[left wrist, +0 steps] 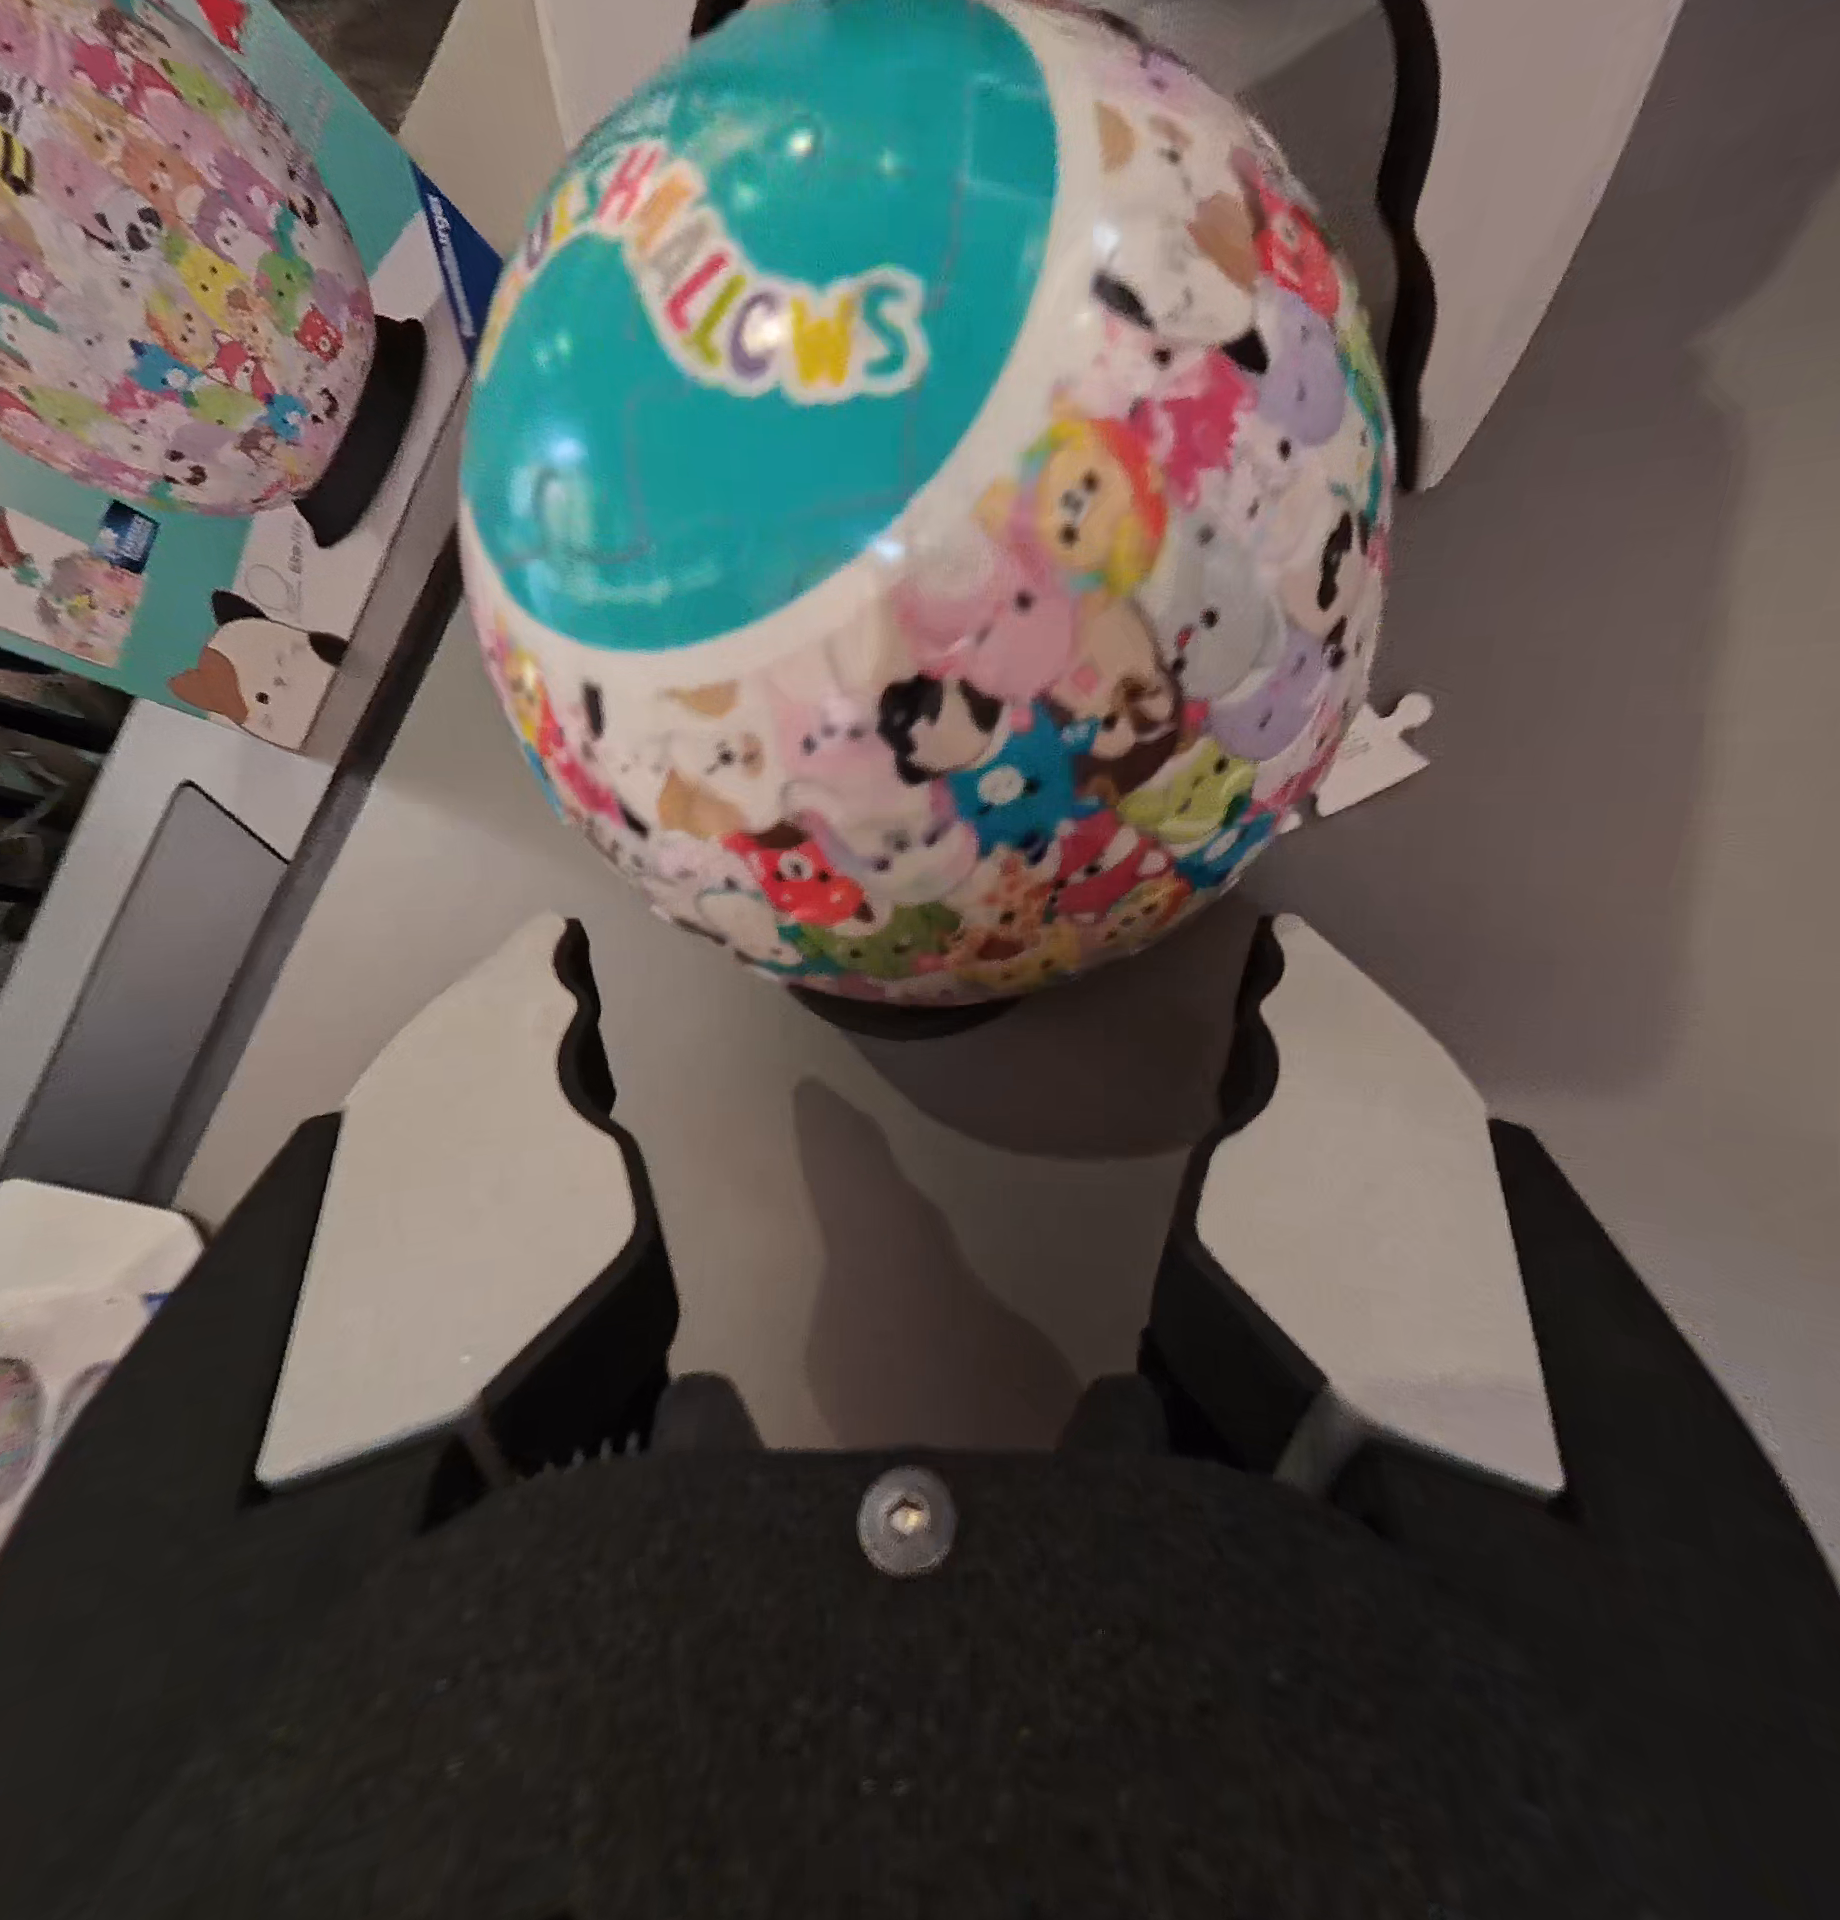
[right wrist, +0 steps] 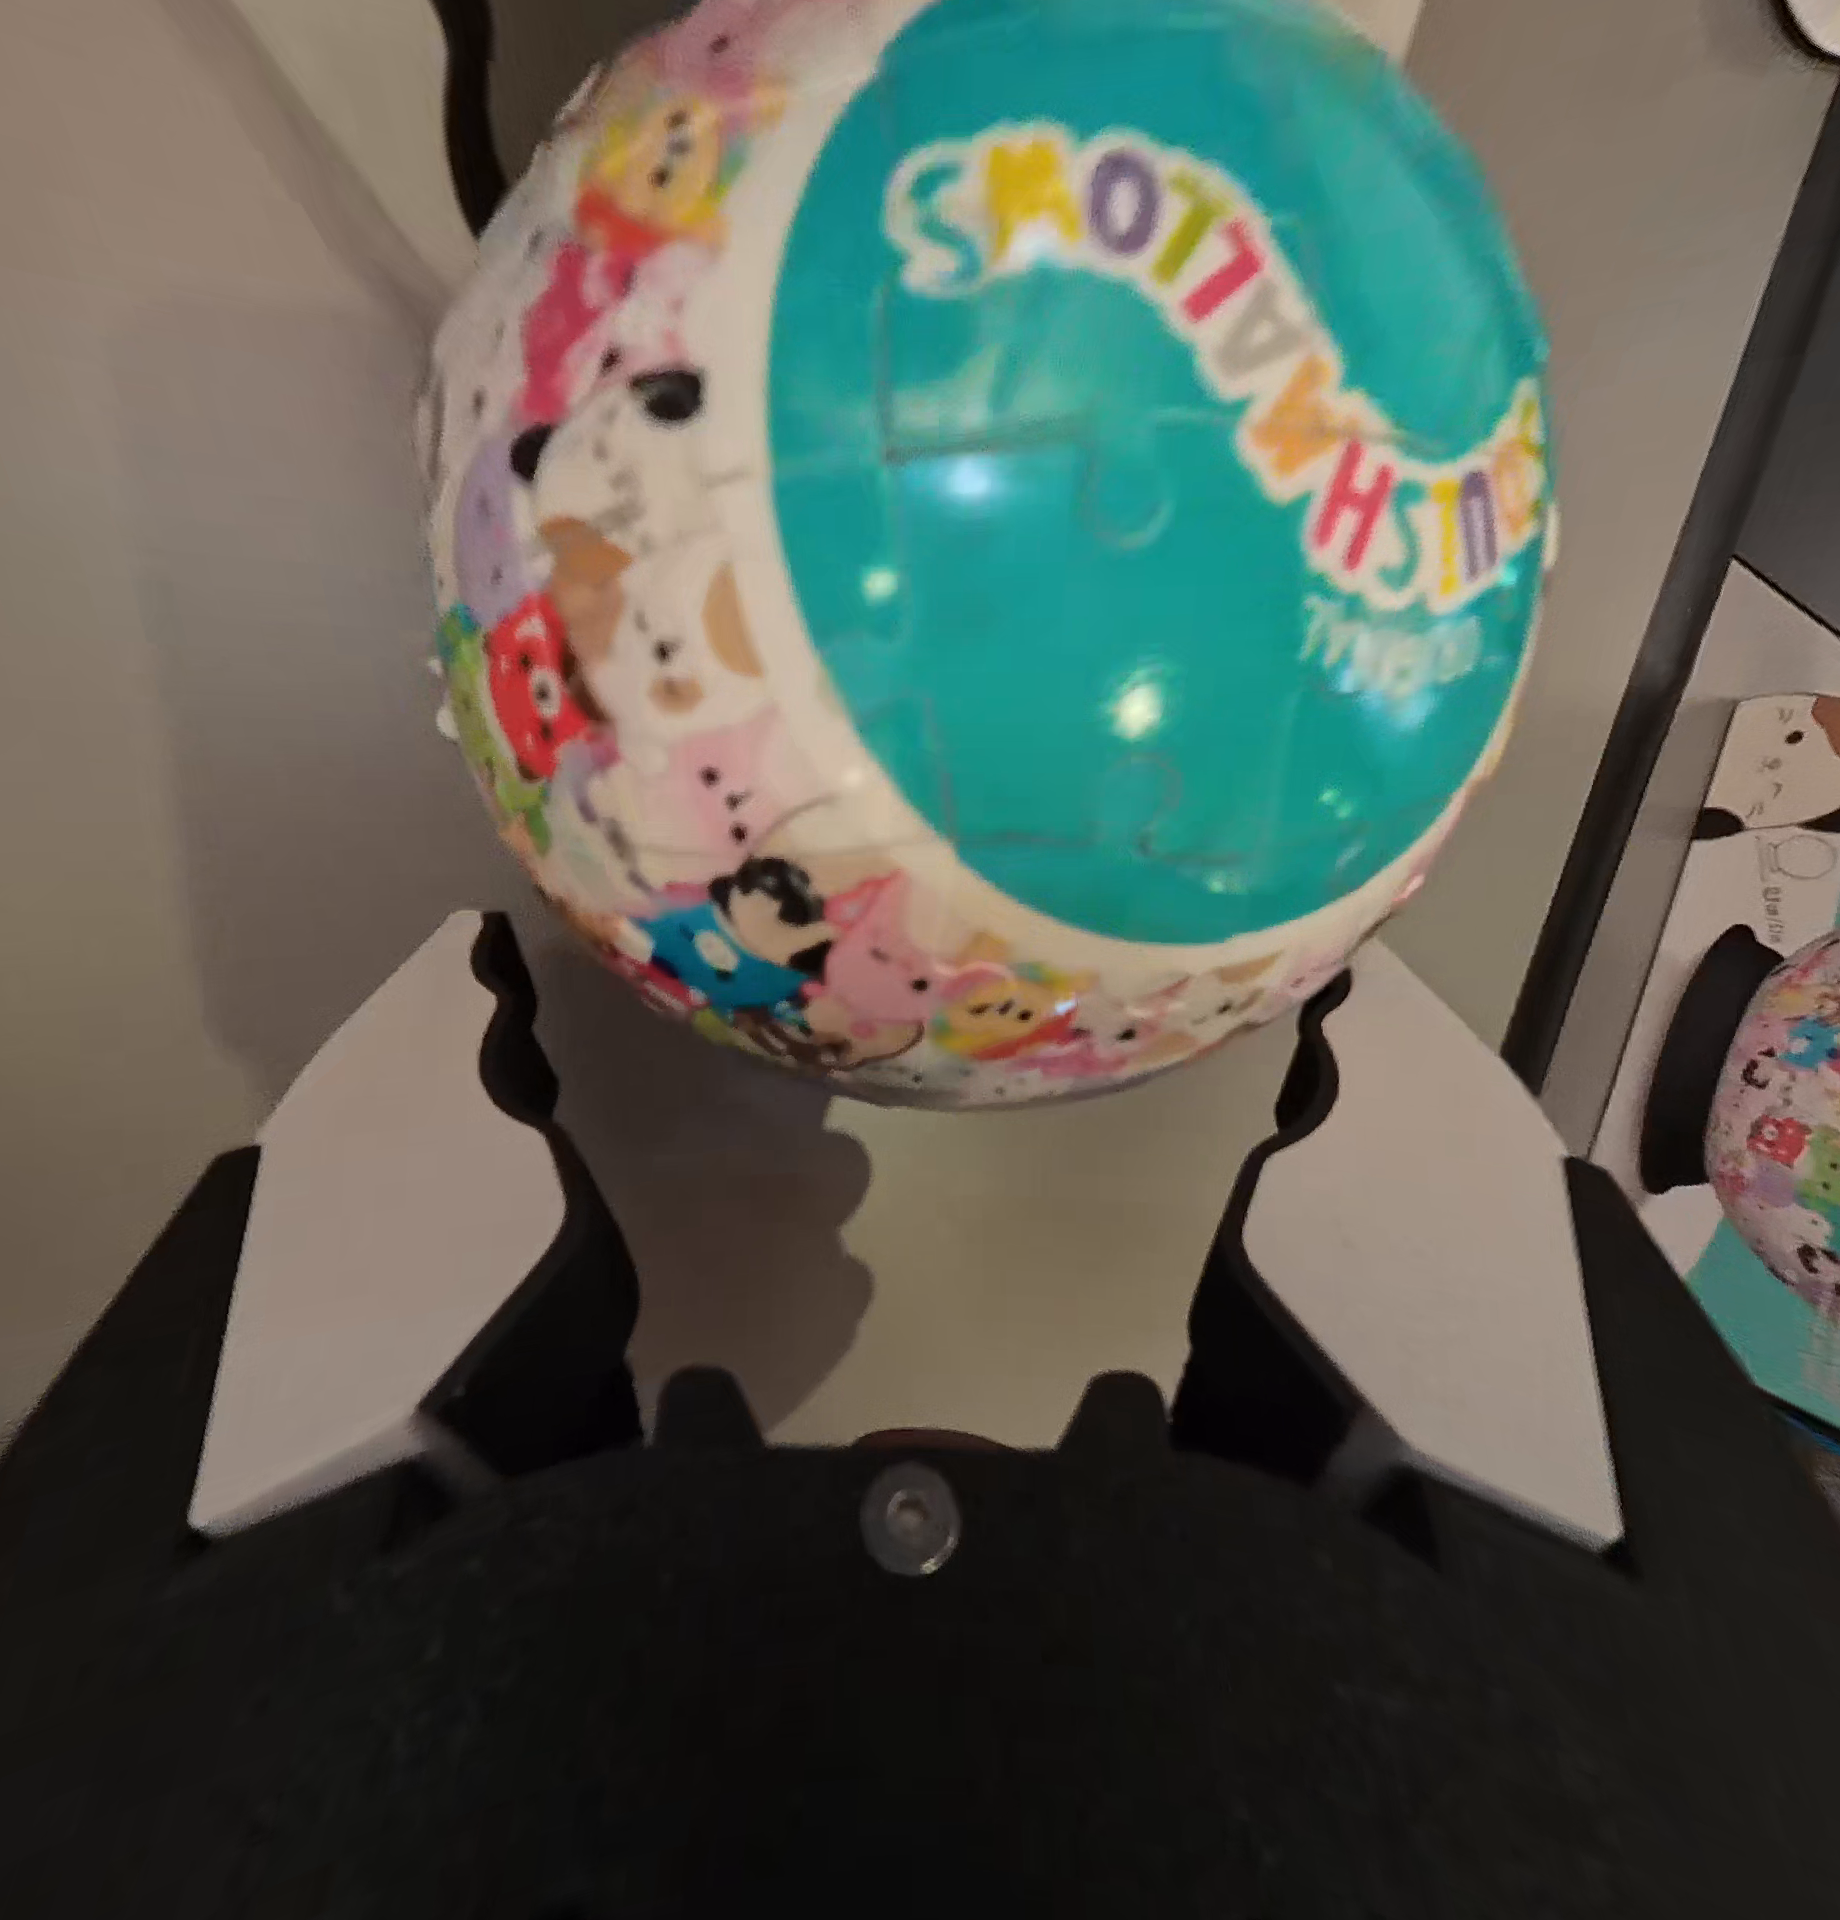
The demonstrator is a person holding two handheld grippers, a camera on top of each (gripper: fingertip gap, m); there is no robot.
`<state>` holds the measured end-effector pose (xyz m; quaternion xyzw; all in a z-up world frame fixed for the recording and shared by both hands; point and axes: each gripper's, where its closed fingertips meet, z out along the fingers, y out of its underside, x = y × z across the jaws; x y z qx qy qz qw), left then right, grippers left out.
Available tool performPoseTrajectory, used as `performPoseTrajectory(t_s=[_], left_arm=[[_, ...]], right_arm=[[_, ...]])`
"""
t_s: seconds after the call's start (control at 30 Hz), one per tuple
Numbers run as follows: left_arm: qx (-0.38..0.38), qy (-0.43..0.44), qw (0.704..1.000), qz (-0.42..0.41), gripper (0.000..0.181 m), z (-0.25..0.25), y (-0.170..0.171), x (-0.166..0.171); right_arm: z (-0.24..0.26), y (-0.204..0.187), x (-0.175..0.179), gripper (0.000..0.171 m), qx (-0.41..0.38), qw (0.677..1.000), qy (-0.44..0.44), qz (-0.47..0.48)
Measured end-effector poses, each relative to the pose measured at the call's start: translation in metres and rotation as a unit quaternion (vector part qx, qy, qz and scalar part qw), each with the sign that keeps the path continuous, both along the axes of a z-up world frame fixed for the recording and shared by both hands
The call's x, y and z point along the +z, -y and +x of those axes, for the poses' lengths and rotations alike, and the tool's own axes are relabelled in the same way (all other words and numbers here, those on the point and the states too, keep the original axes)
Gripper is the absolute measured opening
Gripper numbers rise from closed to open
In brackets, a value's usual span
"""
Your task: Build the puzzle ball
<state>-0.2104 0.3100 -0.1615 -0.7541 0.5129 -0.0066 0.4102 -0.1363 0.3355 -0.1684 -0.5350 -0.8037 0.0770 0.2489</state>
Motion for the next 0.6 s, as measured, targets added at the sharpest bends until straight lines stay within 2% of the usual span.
performPoseTrajectory(t_s=[0.2,0.27,0.33,0.47,0.6], left_arm=[[0.015,-0.075,0.993,0.091,0.116,-0.007,-0.011,0.006],[0.011,-0.11,0.986,0.128,0.116,-0.006,-0.014,0.009],[0.006,-0.141,0.976,0.165,0.114,-0.003,-0.015,0.011],[0.004,-0.174,0.966,0.19,0.111,0.001,-0.017,0.011],[-0.001,-0.184,0.965,0.186,0.117,0.003,-0.018,0.012]], right_arm=[[0.011,-0.029,0.001,0.132,0.059,0.985,0.027,0.162],[0.006,-0.033,0.004,0.122,0.086,0.976,0.016,0.201],[-0.001,-0.038,0.009,0.124,0.107,0.963,0.004,0.246],[-0.009,-0.033,0.01,0.128,0.126,0.961,0.002,0.247],[-0.014,-0.025,0.015,0.128,0.129,0.967,-0.005,0.222]])
